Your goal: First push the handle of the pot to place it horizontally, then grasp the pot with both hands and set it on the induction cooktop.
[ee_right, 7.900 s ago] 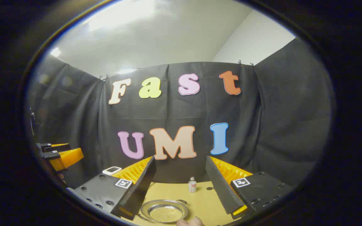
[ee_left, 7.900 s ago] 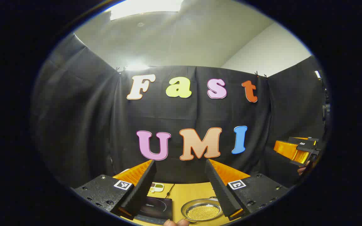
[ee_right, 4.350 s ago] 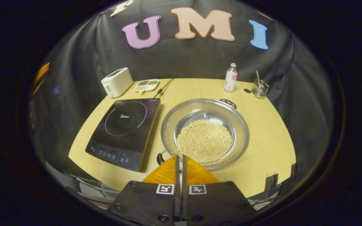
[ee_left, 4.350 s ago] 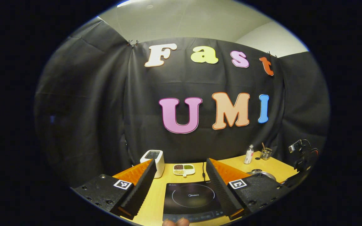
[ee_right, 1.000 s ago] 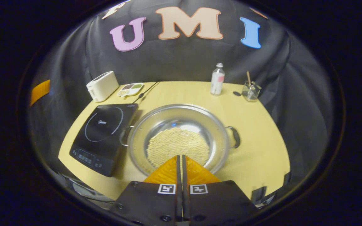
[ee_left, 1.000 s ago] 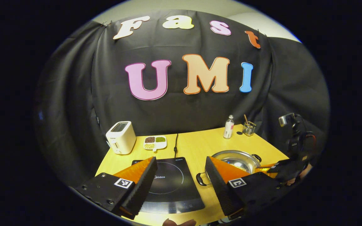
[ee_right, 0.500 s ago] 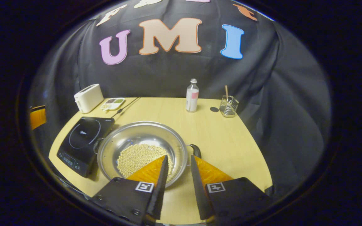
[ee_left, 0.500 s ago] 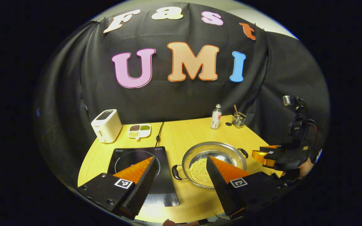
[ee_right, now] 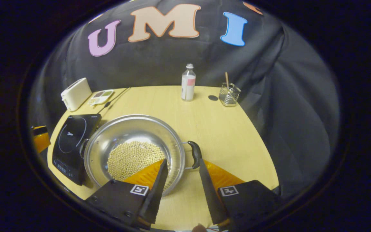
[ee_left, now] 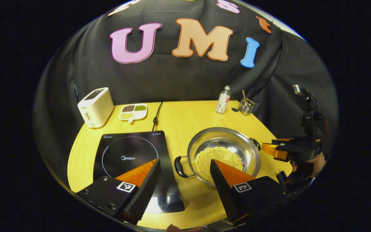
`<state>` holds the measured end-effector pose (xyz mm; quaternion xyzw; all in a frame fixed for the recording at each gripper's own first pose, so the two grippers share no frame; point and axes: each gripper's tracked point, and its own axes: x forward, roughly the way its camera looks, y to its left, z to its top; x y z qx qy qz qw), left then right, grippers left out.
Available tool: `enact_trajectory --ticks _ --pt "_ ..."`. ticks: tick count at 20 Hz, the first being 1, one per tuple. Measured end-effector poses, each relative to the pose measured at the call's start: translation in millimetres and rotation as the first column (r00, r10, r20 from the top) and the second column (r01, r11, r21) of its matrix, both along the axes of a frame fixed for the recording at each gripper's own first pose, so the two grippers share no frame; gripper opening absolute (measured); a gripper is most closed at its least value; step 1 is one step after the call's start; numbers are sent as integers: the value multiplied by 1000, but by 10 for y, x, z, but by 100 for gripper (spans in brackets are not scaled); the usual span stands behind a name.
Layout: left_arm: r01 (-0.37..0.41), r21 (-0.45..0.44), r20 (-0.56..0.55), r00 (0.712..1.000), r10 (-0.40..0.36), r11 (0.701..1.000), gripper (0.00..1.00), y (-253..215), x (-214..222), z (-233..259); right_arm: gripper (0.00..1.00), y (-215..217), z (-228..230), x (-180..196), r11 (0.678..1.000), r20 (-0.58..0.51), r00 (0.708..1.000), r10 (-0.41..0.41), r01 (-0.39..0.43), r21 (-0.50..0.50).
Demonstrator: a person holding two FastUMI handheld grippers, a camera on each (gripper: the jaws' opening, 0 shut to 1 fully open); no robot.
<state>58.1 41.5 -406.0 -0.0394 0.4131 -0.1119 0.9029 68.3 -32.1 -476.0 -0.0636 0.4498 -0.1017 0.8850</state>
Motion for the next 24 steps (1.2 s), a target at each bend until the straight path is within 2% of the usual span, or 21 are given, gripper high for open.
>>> enact_trajectory --ticks 4,8,10,11,14,18,19,21,22,23,24 --pt "10 -46 -93 996 -15 999 96 -8 53 -296 67 60 -97 51 999 -29 999 -33 32 -21" --pt "-6 -35 -133 991 2 999 96 -10 164 -475 68 61 -244 60 999 -74 997 3 -7 -43" --pt "-20 -15 -164 986 17 1000 96 -44 168 -585 73 -3 -360 119 999 -98 995 21 -25 -40" --pt "-30 -6 -173 984 28 1000 96 -64 182 -628 76 -38 -402 139 999 -108 994 26 -29 -31" --pt "-60 24 -210 976 64 998 95 -128 193 -776 76 -205 -568 195 1000 -132 991 20 -21 -1" --pt "-88 49 -263 960 98 995 92 -215 197 -978 76 -295 -820 200 996 -173 985 2 14 93" --pt "-93 54 -265 959 104 994 89 -241 212 -1008 72 -307 -858 210 994 -180 984 9 10 105" --pt "-104 67 -281 952 119 992 87 -275 213 -1081 76 -297 -900 226 992 -183 983 31 -8 128" --pt "-106 85 -286 950 126 991 92 -273 205 -1121 72 -290 -916 237 990 -183 982 47 -22 136" --pt "-109 101 -285 949 134 989 87 -272 225 -1146 75 -289 -937 239 989 -189 980 59 -32 146" --pt "-111 114 -290 947 140 987 87 -276 228 -1178 75 -292 -962 243 987 -194 979 68 -38 155"
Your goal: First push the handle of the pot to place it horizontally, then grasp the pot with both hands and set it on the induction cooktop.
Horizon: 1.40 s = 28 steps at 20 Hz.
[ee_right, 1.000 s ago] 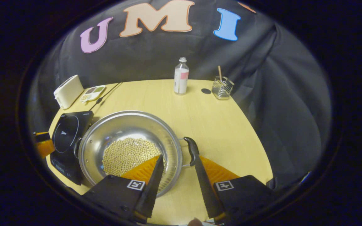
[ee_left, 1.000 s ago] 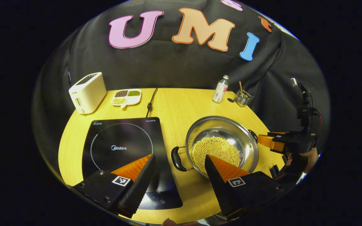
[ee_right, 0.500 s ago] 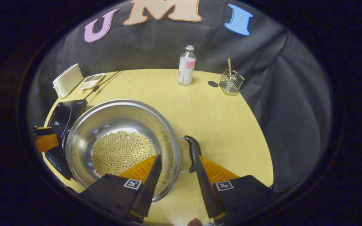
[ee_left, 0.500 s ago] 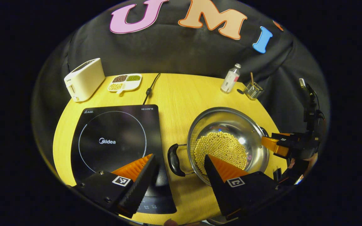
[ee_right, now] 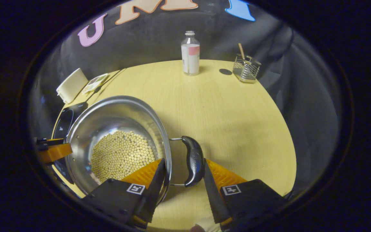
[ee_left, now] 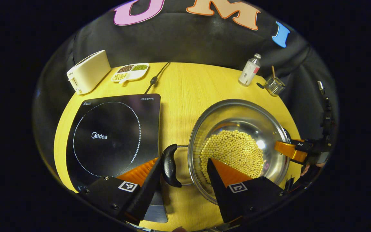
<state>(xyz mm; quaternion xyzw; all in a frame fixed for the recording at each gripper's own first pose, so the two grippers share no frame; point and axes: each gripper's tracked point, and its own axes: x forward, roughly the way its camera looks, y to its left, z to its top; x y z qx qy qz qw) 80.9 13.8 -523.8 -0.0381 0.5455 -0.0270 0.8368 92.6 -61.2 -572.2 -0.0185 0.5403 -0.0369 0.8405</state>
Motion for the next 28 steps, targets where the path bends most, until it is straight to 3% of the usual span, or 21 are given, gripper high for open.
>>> enact_trajectory --ticks 3,6,7,8,11,12,17,21,28 --pt "-6 14 -2 1000 6 1000 87 -23 48 -63 72 -17 -55 10 1000 -9 1000 17 -17 12" --pt "7 35 -58 998 -5 999 85 23 -18 -253 76 -32 -93 12 1000 -17 1000 24 -23 18" --pt "3 22 -58 998 -2 1000 74 35 -24 -198 69 -45 -109 35 1000 -16 1000 11 -11 27" --pt "-2 10 -36 999 2 1000 65 22 26 -189 69 -52 -104 23 999 -19 1000 -5 6 45" --pt "7 9 -55 998 -6 1000 63 -18 -16 -240 56 -19 -100 0 995 -38 998 -49 52 90" --pt "5 13 -65 998 -4 1000 63 -14 -53 -219 47 -33 -85 13 994 -30 998 -48 51 96" --pt "-27 11 -58 998 28 1000 60 -12 -95 -84 43 4 55 1 990 -24 998 -52 54 132" --pt "-30 41 -25 999 32 999 60 111 -62 190 45 146 227 64 987 -6 1000 -21 21 158" --pt "-49 111 24 999 47 993 60 628 0 560 45 738 367 193 973 17 1000 1 -4 229"
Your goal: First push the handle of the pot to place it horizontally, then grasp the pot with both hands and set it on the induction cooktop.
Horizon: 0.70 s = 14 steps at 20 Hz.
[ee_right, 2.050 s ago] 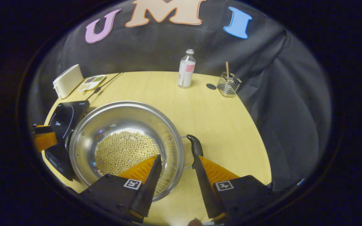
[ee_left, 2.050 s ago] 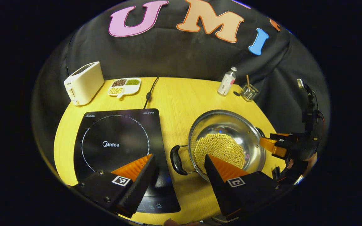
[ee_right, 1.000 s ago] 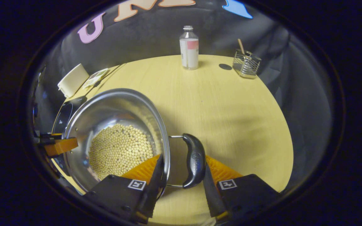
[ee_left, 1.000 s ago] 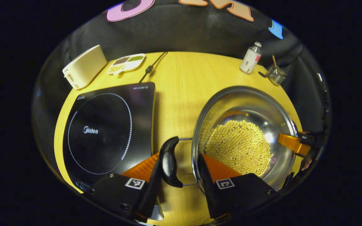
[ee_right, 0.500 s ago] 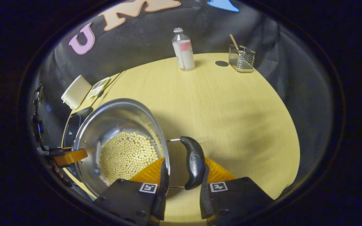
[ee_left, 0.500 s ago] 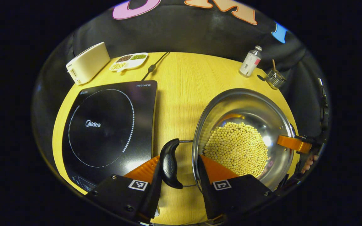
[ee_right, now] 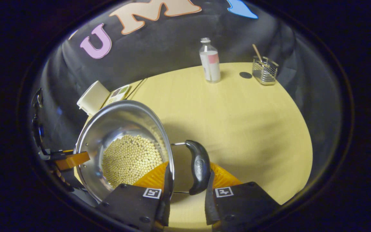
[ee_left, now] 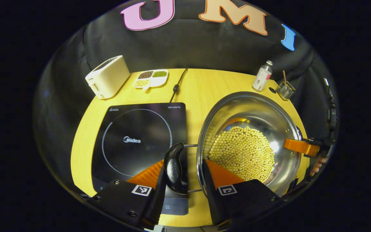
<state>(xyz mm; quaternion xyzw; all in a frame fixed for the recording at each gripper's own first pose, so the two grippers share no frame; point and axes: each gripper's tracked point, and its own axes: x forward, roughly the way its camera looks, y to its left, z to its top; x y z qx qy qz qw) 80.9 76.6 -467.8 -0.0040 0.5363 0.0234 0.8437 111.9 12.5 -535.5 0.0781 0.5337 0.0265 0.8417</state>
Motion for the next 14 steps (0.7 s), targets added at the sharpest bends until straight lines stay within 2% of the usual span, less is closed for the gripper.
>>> enact_trajectory --ticks 1,2,7,11,12,14 --pt "4 4 3 1000 -4 1000 60 83 6 15 45 78 3 13 1000 1 1000 -2 2 2" --pt "9 3 5 1000 -9 1000 60 163 11 29 39 163 6 4 1000 1 1000 -1 1 0" --pt "33 -41 8 999 -33 999 62 646 46 -6 39 635 14 22 999 5 1000 -27 27 -32" --pt "93 -66 30 995 -91 993 60 1132 183 21 39 1137 41 14 996 19 997 -71 72 -61" --pt "105 -73 32 994 -102 992 60 1254 194 1 45 1262 22 7 994 22 996 -85 86 -66" --pt "117 -87 19 993 -116 989 62 1494 191 -50 45 1495 -6 -3 991 23 994 -105 106 -82"
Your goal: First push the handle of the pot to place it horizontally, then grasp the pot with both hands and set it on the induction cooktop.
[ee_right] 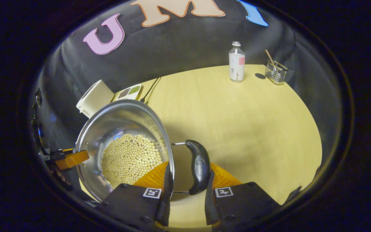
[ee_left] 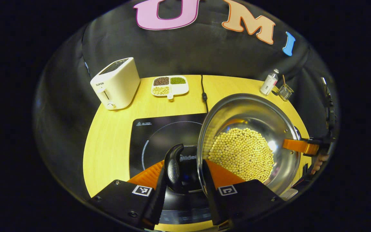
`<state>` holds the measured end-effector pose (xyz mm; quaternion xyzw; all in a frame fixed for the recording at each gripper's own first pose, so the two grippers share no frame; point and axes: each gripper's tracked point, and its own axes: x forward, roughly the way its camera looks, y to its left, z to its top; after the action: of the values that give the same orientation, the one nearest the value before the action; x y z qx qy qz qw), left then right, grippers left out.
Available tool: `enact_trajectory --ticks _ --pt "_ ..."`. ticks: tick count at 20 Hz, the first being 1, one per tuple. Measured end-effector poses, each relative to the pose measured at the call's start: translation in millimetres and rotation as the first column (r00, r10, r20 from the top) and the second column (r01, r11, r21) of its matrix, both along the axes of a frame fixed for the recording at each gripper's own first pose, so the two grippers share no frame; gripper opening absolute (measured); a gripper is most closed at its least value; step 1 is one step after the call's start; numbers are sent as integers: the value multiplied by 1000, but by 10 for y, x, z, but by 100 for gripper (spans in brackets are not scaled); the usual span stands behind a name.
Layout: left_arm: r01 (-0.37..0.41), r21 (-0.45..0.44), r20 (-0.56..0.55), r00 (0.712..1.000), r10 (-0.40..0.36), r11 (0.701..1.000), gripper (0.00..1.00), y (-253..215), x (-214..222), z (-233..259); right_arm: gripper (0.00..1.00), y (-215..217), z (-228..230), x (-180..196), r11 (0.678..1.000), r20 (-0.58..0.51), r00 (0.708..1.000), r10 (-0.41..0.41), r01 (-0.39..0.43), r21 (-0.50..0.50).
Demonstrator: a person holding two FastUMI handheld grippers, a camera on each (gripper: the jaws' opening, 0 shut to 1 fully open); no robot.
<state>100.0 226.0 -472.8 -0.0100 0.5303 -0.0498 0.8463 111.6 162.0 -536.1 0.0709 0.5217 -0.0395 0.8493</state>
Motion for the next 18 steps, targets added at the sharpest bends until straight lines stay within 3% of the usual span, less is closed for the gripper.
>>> enact_trajectory --ticks 7,8,9,10,12,13,14,15,18 --pt "21 -4 18 1000 -21 1000 59 628 120 -73 45 654 -130 13 1000 -17 999 -27 27 0" --pt "11 -6 19 1000 -11 1000 60 698 128 -86 39 742 -148 30 1000 -18 1000 -23 23 3" --pt "4 -8 17 1000 -4 1000 60 761 133 -104 39 802 -155 73 1000 -16 1000 -19 19 3" --pt "-1 -7 14 1000 2 1000 60 822 129 -132 45 860 -167 101 1000 -13 1000 -13 13 2" --pt "-7 -6 37 999 8 1000 60 915 180 -87 45 956 -184 142 1000 -8 1000 -12 12 3" --pt "-3 -1 36 999 4 1000 60 952 190 -89 39 990 -192 160 1000 -8 1000 -18 18 7" --pt "-3 -1 45 999 3 1000 60 965 206 -98 39 1011 -199 158 1000 -7 1000 -23 23 6" --pt "-2 -1 52 999 2 1000 60 970 237 -108 45 1020 -202 164 1000 -6 1000 -25 25 5" --pt "-11 -13 72 997 12 1000 60 996 257 -117 45 1039 -213 166 999 -7 999 -37 37 9"
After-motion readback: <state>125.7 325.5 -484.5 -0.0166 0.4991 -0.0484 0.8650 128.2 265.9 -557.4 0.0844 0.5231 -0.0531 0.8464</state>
